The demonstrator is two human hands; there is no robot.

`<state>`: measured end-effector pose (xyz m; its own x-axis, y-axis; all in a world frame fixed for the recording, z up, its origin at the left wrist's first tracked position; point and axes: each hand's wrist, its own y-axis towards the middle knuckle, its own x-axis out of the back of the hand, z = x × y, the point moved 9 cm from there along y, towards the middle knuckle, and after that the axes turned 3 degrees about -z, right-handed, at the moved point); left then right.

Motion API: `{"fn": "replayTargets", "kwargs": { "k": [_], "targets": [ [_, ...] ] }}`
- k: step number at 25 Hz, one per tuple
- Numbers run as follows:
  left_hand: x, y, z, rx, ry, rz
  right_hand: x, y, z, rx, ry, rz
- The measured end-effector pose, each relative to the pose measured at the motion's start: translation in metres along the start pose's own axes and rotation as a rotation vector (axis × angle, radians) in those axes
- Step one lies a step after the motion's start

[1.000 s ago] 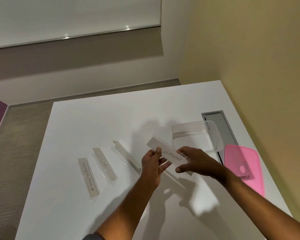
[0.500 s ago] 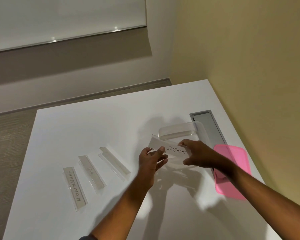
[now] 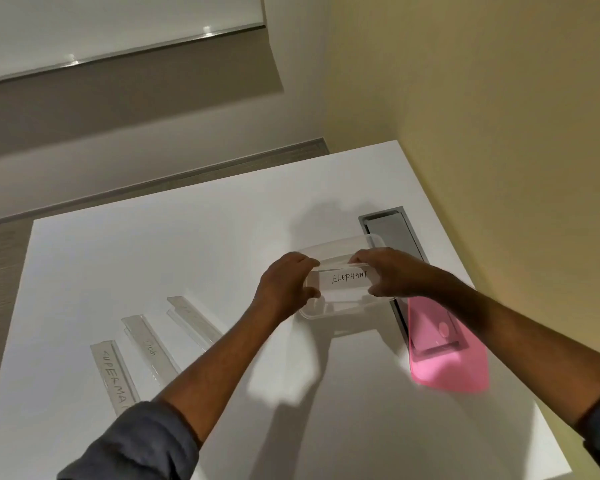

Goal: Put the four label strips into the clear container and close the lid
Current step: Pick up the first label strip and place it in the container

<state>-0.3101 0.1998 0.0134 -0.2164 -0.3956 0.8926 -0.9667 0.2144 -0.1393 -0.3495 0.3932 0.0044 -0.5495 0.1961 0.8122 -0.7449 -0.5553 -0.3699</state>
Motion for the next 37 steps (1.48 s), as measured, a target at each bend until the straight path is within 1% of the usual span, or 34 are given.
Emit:
{"fn": "replayTargets", "kwargs": {
  "k": [3,6,9,13,19,22,27,33,37],
  "targets": [
    [-0.023,0.024,-0.006,-0.043,0.166,0.174,-0.004,0.014,-0.012,0.019,-0.008,-0.005],
    [-0.044,0.039,-0.004,-0.051,0.276,0.249,-0.012,0.028,-0.024,0.047,-0.006,-0.007],
    [-0.054,0.050,-0.003,-0.068,0.307,0.208,-0.019,0.040,-0.034,0.072,-0.029,-0.033],
    [-0.064,0.060,-0.001,-0.063,0.278,0.145,-0.031,0.054,-0.038,0.106,-0.171,-0.080],
    [-0.086,0.065,0.010,0.002,0.203,0.171,-0.056,0.065,-0.039,0.116,-0.231,-0.128],
    [-0.095,0.069,0.014,0.017,0.214,0.168,-0.061,0.070,-0.039,0.122,-0.284,-0.178],
    [-0.107,0.070,0.016,0.034,0.216,0.156,-0.069,0.075,-0.039,0.107,-0.382,-0.207],
    [-0.110,0.076,0.018,0.046,0.273,0.148,-0.068,0.076,-0.037,0.109,-0.412,-0.260],
    [-0.111,0.074,0.018,0.033,0.268,0.121,-0.067,0.073,-0.035,0.099,-0.403,-0.280]
  ]
}}
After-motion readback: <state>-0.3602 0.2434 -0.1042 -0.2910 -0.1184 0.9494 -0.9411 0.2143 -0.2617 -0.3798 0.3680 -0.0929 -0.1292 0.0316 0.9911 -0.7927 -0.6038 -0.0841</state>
